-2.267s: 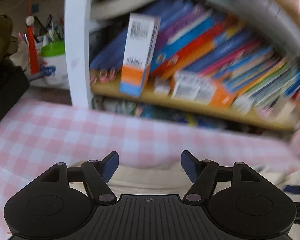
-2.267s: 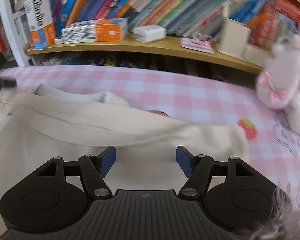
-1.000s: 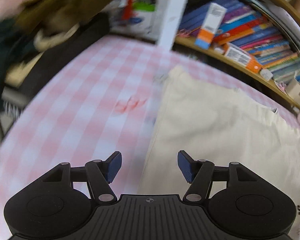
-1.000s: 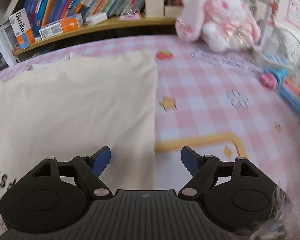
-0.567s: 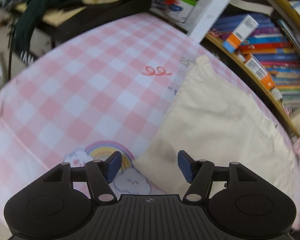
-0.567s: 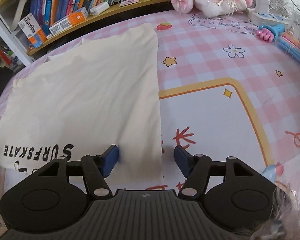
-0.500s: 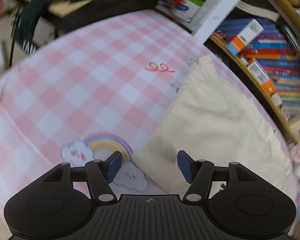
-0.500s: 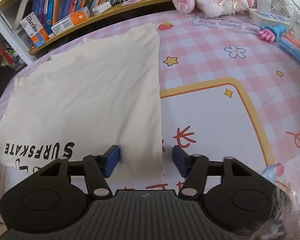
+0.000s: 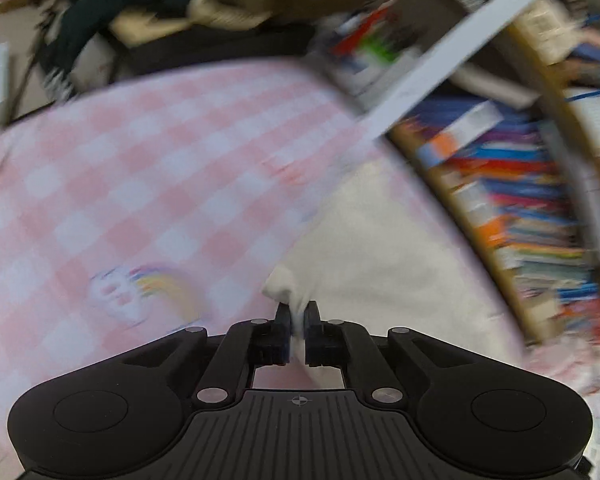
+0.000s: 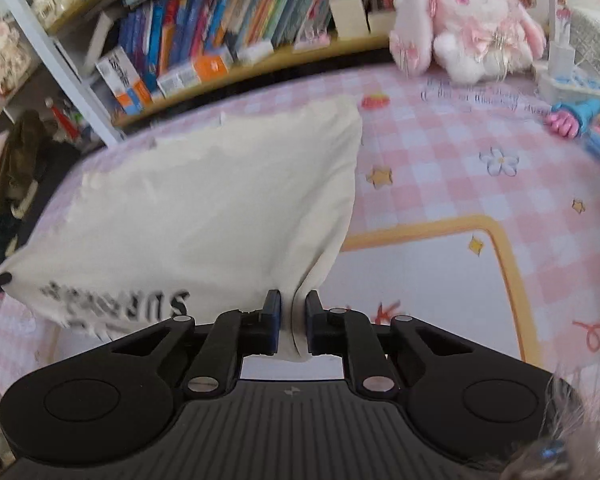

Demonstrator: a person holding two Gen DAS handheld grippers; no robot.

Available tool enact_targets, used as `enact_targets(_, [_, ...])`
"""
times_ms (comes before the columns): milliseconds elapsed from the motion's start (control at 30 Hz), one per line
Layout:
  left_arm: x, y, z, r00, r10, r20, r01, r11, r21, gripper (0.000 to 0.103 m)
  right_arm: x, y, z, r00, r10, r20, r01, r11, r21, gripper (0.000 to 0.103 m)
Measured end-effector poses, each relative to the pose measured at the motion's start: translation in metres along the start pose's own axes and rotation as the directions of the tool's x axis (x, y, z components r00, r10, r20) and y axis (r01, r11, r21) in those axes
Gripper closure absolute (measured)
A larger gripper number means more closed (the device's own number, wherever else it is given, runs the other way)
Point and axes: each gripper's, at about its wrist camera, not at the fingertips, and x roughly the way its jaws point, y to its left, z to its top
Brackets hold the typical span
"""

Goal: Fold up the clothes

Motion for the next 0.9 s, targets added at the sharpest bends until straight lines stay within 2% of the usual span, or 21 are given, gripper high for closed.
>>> enact_targets(67, [0.006, 0.007, -0.005, 0.999, 0.032, -0.014, -0.032, 0.999, -0.009, 0.097, 0.007, -0.004, -0.003, 0.999, -0.002, -0.034, 0.002, 1.000, 0.004, 0.092])
enact_targets(133, [0.005, 0.011, -0.009, 0.999, 0.040, 0.002, -0.040, 0.999, -0.013, 0.090, 0.012, -0.007, -0.006, 0.999, 0.001, -0.051, -0.001, 1.000, 0.005, 0.092])
enact_targets(300, [-0.004, 0.019, -0.013, 0.998, 0.060, 0.031, -0.059, 0.998, -0.035, 0.087, 0.014, -0.009, -0.008, 0.998, 0.010, -0.056, -0.011, 1.000, -0.024, 0.091])
enact_targets(433, [-0.017, 0.034, -0.015, 0.996, 0.072, 0.052, -0.065, 0.990, -0.125, 0.083, 0.016, -0.007, -0.007, 0.999, 0.009, -0.053, -0.012, 0.998, -0.054, 0.090])
enact_targets(500, [-0.020, 0.044, -0.017, 0.997, 0.055, 0.049, -0.044, 0.980, -0.193, 0.081, 0.016, -0.005, -0.008, 0.998, 0.010, -0.054, -0.014, 0.997, -0.071, 0.090])
enact_targets(633, [-0.016, 0.055, -0.021, 0.997, -0.040, 0.070, 0.060, 0.948, -0.312, 0.069, 0.015, -0.005, -0.008, 0.998, 0.013, -0.056, -0.018, 0.996, -0.090, 0.089])
enact_targets(667, [-0.013, 0.056, -0.020, 0.995, -0.056, 0.080, 0.080, 0.941, -0.329, 0.069, 0.015, -0.005, -0.008, 0.998, 0.015, -0.057, -0.020, 0.996, -0.092, 0.089])
enact_targets(800, [-0.004, 0.054, -0.015, 0.992, -0.067, 0.111, 0.104, 0.922, -0.372, 0.071, 0.015, -0.006, -0.007, 0.998, 0.018, -0.058, -0.024, 0.995, -0.101, 0.090])
enact_targets(867, [0.000, 0.052, -0.011, 0.992, -0.051, 0.114, 0.090, 0.925, -0.370, 0.079, 0.015, -0.004, -0.007, 0.999, 0.010, -0.052, -0.017, 0.992, -0.123, 0.091])
enact_targets(900, [0.002, 0.050, -0.009, 0.993, -0.044, 0.105, 0.080, 0.927, -0.367, 0.093, 0.015, -0.002, -0.008, 0.999, 0.006, -0.050, -0.013, 0.991, -0.134, 0.091])
